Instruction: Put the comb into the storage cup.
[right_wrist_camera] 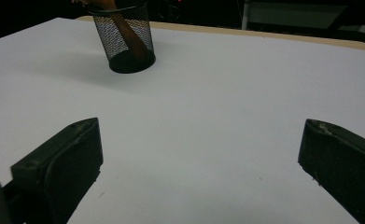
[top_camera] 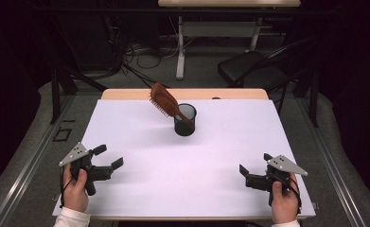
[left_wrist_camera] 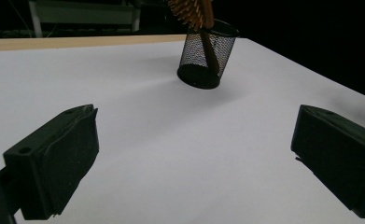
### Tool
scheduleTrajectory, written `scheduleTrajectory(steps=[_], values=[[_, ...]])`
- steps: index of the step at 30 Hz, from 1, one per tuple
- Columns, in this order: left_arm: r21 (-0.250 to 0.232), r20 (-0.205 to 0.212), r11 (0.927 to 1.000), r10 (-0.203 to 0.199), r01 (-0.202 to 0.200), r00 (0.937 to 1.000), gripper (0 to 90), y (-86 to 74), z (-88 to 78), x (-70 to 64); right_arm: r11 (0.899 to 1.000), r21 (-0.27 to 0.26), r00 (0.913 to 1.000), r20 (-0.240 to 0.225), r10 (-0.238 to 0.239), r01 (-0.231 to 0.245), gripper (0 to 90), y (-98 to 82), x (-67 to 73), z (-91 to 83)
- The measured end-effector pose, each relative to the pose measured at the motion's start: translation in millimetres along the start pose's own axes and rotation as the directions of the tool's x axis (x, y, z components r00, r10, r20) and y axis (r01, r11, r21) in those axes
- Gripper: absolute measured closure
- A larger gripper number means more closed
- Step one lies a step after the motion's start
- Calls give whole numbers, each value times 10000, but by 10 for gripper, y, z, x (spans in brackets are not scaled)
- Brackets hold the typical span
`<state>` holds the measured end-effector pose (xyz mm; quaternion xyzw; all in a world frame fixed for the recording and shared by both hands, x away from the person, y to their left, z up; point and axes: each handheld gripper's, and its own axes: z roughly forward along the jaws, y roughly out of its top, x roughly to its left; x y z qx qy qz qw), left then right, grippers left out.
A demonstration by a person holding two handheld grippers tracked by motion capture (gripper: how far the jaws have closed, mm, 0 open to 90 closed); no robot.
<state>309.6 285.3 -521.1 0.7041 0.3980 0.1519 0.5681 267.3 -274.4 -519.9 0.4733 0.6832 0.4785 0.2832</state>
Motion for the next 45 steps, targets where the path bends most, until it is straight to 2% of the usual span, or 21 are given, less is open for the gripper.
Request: scheduleTrajectory(steps=[4,9,14,31,45], values=[[-2,-13,10000,50,-50,10000,10,-25,-4,21,9999,54,9999,103,109,-110,0,-47,-44,13],[95,-140,9995,299,-298,9995,10,-60,3,47,9994,34,9990,265,357,-358,0,-101,-114,26],[75,-248,9994,342,-340,9991,10,-91,13,76,9991,110,9980,504,393,-399,0,-151,-169,33],[213,-378,9992,360,-352,9986,10,-170,47,126,9952,297,9941,576,916,-935,0,-253,-263,83],[328,-378,9990,318,-306,9988,10,-201,72,141,9949,343,9943,539,925,-944,0,-265,-280,95]])
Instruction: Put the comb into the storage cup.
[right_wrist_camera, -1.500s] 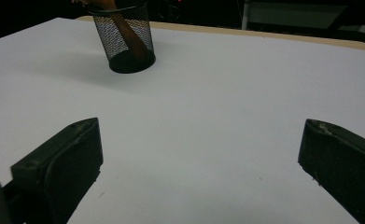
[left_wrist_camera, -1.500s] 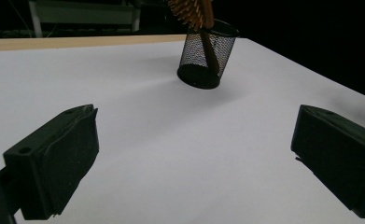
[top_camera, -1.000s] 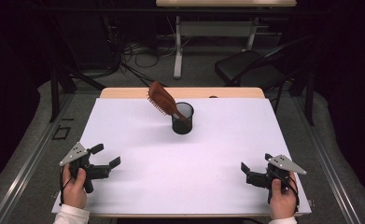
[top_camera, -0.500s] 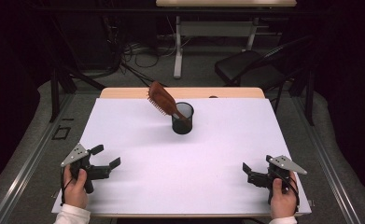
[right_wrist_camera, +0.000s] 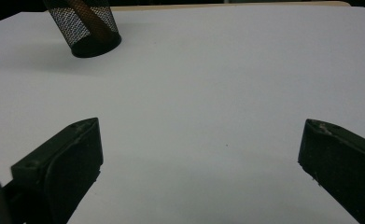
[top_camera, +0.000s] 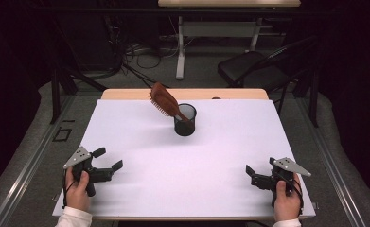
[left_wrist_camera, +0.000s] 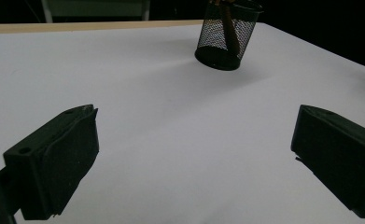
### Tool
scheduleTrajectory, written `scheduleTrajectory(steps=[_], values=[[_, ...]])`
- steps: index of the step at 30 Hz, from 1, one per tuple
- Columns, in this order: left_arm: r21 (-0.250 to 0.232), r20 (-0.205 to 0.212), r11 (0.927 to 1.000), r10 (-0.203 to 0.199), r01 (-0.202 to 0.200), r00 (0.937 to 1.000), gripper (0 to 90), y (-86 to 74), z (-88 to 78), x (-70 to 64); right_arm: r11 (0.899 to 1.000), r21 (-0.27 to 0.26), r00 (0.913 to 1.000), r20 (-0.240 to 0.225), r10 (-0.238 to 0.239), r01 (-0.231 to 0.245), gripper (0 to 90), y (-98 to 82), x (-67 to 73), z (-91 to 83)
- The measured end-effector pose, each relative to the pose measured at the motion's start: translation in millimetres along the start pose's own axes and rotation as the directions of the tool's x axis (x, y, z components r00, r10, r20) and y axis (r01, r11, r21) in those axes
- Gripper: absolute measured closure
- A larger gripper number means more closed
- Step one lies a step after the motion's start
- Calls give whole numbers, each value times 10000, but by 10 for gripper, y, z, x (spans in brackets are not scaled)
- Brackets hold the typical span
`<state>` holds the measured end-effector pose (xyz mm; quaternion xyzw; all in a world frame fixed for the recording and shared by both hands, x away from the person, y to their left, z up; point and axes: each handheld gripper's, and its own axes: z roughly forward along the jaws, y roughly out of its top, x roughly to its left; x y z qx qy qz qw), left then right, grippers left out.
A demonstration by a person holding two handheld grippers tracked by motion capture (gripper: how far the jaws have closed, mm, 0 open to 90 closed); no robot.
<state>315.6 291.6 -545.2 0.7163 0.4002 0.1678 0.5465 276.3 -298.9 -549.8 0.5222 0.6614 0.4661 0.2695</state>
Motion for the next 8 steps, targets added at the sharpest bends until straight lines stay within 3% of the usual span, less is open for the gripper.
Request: scheduleTrajectory(steps=[8], values=[[33,-21,10000,-20,20,10000,10,-7,12,-5,10000,39,10000,7,28,-28,0,-10,-3,14]])
